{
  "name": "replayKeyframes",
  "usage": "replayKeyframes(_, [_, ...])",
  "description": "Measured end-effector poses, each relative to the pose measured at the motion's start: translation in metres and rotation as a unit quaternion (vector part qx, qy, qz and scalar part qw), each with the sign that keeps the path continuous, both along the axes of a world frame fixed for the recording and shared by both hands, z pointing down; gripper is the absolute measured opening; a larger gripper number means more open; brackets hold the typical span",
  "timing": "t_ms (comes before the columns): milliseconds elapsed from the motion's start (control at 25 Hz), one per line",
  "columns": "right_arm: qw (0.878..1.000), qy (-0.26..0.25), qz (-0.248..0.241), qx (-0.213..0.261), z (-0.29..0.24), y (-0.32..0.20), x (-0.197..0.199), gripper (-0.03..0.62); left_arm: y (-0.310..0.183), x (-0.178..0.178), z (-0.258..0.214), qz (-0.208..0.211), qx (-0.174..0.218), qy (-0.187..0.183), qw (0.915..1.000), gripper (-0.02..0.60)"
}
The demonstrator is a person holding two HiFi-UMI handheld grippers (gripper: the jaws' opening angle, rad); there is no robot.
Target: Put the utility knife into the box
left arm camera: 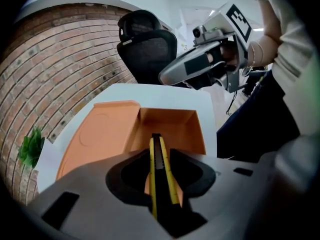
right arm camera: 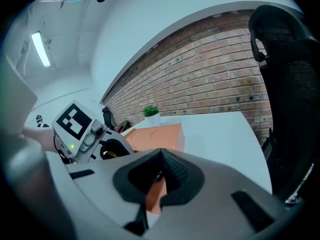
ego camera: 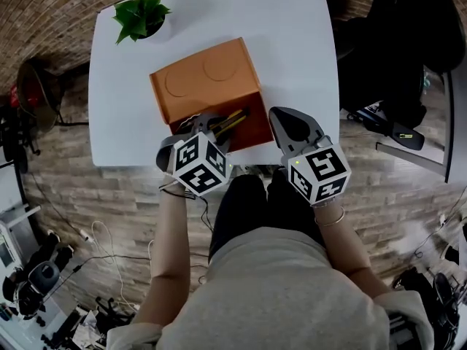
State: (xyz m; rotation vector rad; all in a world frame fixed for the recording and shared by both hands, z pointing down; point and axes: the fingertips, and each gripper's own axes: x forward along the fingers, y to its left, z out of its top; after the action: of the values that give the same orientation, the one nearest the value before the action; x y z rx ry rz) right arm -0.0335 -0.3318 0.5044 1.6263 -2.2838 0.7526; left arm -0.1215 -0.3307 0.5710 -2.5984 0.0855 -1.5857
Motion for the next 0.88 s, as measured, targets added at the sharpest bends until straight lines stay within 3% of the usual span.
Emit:
replayKeyframes(360, [1.0, 0.004, 0.001, -0.004, 0.001, -0.001, 0.004, -0.002, 0.006, -0.009, 0.022, 0.03, 0.005, -0.068, 0.9972, 0.127])
replayKeyframes(680, [1.0, 0.006, -0.002, -0.006, 0.003, -0.004, 0.005, -0.002, 0.007, -0.009, 0.033, 0.026, -0.002, -0.085, 0.996, 0.127])
replayKeyframes(880, [1.0, 0.004, -0.013, 0.002, -0.003, -0.008, 0.0, -0.002, -0.002, -0.002, 0.022, 0.001, 0.004, -0.056, 0.9984, 0.126])
